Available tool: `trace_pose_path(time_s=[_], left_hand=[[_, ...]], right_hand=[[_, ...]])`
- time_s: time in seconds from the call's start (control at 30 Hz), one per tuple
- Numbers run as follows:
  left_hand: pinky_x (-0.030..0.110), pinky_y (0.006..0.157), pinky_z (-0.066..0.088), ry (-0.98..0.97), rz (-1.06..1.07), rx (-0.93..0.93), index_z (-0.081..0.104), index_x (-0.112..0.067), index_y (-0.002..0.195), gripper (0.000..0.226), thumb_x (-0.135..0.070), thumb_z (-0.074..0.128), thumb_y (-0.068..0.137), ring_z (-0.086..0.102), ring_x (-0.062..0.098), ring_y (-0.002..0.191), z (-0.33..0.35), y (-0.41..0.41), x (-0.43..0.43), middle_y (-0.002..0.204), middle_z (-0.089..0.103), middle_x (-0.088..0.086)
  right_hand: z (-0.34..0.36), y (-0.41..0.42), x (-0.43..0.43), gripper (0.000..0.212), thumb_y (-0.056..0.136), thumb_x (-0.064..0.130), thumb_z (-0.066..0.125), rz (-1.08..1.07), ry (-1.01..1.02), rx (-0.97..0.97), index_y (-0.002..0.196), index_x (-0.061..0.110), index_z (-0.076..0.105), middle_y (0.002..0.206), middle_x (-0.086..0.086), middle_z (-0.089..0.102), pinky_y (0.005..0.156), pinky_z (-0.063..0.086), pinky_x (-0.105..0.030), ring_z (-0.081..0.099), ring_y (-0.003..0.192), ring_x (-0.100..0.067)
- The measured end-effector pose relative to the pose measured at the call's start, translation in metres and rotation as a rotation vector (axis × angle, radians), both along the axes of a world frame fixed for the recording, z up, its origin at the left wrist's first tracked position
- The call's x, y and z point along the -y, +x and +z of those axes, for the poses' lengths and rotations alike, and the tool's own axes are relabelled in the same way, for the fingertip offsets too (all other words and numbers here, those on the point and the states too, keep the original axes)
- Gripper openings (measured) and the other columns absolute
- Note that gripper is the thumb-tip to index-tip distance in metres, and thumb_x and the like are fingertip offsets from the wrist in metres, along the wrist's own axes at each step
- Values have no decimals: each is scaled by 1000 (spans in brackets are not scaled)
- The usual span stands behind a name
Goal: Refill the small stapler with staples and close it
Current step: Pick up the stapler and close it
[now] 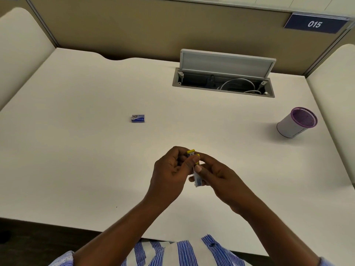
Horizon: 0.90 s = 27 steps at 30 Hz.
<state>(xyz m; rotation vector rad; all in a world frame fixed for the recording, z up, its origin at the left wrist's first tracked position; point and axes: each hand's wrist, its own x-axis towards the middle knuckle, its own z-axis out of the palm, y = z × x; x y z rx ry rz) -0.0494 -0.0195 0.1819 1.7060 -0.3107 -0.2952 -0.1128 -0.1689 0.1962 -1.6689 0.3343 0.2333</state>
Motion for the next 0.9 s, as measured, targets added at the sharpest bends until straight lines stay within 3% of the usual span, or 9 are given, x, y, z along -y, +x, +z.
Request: trace_pose_path(time_s=[0.2,0.37,0.47,0.53,0.6,0.77,0.9], left_hand=[[20,62,54,11,25,-19,67,-16,91,15,-30,65,96,71,9,68,1,-2,1,73,71,-1],[29,66,59,24,52,-7,69,-19,92,14,-33,68,94,72,15,70,2,0,2,74,72,-1],[27,66,59,37,71,-14,71,-21,93,13,-34,72,90,73,14,75,1,2,5,78,74,-4],[17,61,55,30,65,-4,72,-20,96,14,-32,74,89,73,11,79,0,4,7,84,75,-4],[11,62,50,77,52,73,72,-22,99,14,-32,75,89,70,7,84,-3,8,8,93,73,-5],[12,62,45,172,25,139,69,-30,105,25,-47,73,87,64,8,82,-23,26,9,99,65,-8],[17,73,44,344,18,250,66,-24,112,36,-48,71,87,60,9,90,-59,40,10,105,59,-8]], right_hand=[[-12,-3,2,26,100,41,55,-34,-42,64,123,46,65,104,5,79,89,60,-41,77,93,-19],[-16,-3,1,27,102,35,55,-63,-41,84,125,46,64,106,6,79,91,59,-41,77,94,-19],[-15,-2,1,28,101,37,56,-43,-50,85,128,42,62,106,6,78,92,58,-41,76,95,-18],[-15,-2,1,30,100,34,59,-14,-95,99,130,38,60,107,7,77,90,59,-36,76,95,-14],[-16,-1,3,27,98,30,63,-17,-154,120,125,36,62,102,9,76,86,59,-32,76,92,-12],[-24,8,21,19,90,29,74,-125,-214,110,108,32,68,90,11,73,69,57,-22,76,81,-13],[-44,25,50,20,86,34,77,-245,-418,46,103,29,67,93,9,75,74,59,-34,75,75,-12]])
